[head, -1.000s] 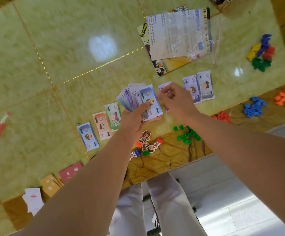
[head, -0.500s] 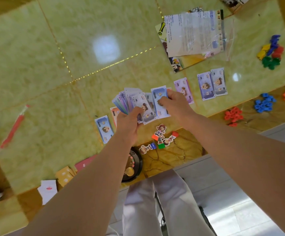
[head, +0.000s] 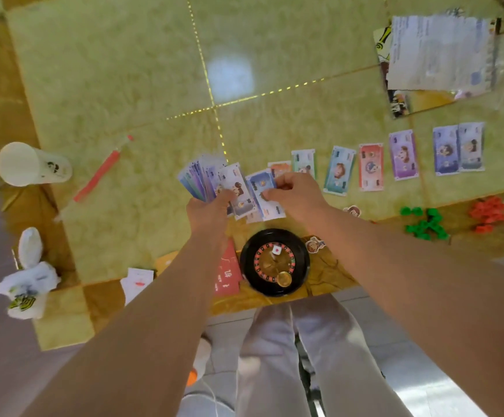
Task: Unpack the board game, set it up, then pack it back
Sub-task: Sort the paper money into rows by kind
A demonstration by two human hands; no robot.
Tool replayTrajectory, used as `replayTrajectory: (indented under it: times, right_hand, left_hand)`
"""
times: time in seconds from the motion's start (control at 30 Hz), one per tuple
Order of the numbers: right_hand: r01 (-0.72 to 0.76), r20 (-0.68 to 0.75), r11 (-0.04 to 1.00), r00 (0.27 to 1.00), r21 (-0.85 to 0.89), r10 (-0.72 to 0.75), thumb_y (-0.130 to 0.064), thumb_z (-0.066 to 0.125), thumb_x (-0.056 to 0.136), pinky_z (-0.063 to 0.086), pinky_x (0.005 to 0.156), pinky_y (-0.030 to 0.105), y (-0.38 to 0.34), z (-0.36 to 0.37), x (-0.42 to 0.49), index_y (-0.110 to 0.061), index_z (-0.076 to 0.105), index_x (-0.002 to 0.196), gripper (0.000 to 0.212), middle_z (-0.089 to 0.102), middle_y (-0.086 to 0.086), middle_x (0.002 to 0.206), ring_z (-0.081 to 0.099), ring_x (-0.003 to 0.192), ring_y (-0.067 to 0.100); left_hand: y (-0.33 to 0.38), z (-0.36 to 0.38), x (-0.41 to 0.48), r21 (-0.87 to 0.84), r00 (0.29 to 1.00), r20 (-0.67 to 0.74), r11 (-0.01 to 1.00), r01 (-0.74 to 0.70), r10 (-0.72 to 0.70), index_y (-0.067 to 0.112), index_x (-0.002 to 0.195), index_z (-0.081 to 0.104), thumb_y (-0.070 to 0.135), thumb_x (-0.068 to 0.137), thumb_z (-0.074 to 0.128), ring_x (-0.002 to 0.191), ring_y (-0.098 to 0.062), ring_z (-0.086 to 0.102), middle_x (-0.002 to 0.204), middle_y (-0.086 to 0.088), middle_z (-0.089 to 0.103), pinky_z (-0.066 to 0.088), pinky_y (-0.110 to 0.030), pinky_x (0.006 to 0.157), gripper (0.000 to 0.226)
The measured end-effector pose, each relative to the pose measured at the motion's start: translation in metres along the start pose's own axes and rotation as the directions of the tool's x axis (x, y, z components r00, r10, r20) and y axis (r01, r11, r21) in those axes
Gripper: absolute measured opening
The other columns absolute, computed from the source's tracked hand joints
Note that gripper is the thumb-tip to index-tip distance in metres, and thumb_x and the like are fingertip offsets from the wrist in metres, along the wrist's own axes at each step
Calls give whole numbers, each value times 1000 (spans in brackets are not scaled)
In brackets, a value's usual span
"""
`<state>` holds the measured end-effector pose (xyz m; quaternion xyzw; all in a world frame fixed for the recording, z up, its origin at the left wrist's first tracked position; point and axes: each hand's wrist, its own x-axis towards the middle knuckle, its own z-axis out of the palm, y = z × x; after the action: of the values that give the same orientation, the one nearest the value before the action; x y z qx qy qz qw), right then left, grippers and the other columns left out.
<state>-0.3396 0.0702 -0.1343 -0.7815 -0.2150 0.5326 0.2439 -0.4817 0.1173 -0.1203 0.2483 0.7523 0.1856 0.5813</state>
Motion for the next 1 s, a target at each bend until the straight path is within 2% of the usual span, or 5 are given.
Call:
replayTrajectory:
  times: [0.2, 0.53, 0.73, 0.83, 1.0]
  right_hand:
    - [114, -87, 942, 985, -316, -148, -12, 67, 85, 43, 71, 30, 1, 38, 6, -2, 65, 89, 11, 58, 6, 78, 53, 76, 19]
    - [182, -229, 912, 933, -368, -278, -7, 71, 79, 35, 65, 32, 6, 48, 13, -14, 37, 95, 38, 46, 2, 90, 45, 79, 20]
    - [191, -44, 975, 981, 109, -187, -31, 70, 87, 48, 65, 24, -6, 31, 2, -14, 57, 90, 22, 56, 5, 78, 54, 65, 9]
    - [161, 60, 978, 984, 132, -170, -19, 75, 83, 52, 72, 35, -1, 13, -3, -11, 60, 85, 17, 62, 13, 81, 58, 71, 18]
    - [143, -48, 957, 990, 254, -136, -7, 75, 81, 52, 63, 15, 12, -34, -7, -7, 65, 89, 12, 65, 1, 74, 62, 62, 3]
  left_hand:
    - [-16, -35, 9, -105, 997, 78, 994, -15, 24, 9, 86, 67, 1, 69, 73, 74, -23, 62, 81, -4, 67, 53, -36, 75, 20]
    - [-23, -45, 13, -173, 991, 135, 985, 23, 1, 6, 103, 68, -6, 77, 70, 99, -32, 69, 104, -13, 72, 55, -46, 90, 28]
    - [-14, -28, 4, -79, 979, 202, 997, 21, -5, 6, 94, 69, -2, 76, 74, 83, -23, 70, 93, -9, 73, 57, -44, 86, 21]
    - [-8, -6, -8, -86, 965, 261, 996, 33, -9, -2, 102, 67, -2, 78, 73, 68, -18, 70, 83, -9, 73, 59, -32, 61, 25]
    - [-3, 40, -26, -120, 940, 334, 985, 123, -76, 11, 86, 64, 9, 87, 65, 58, -12, 66, 65, 2, 68, 49, -21, 48, 2]
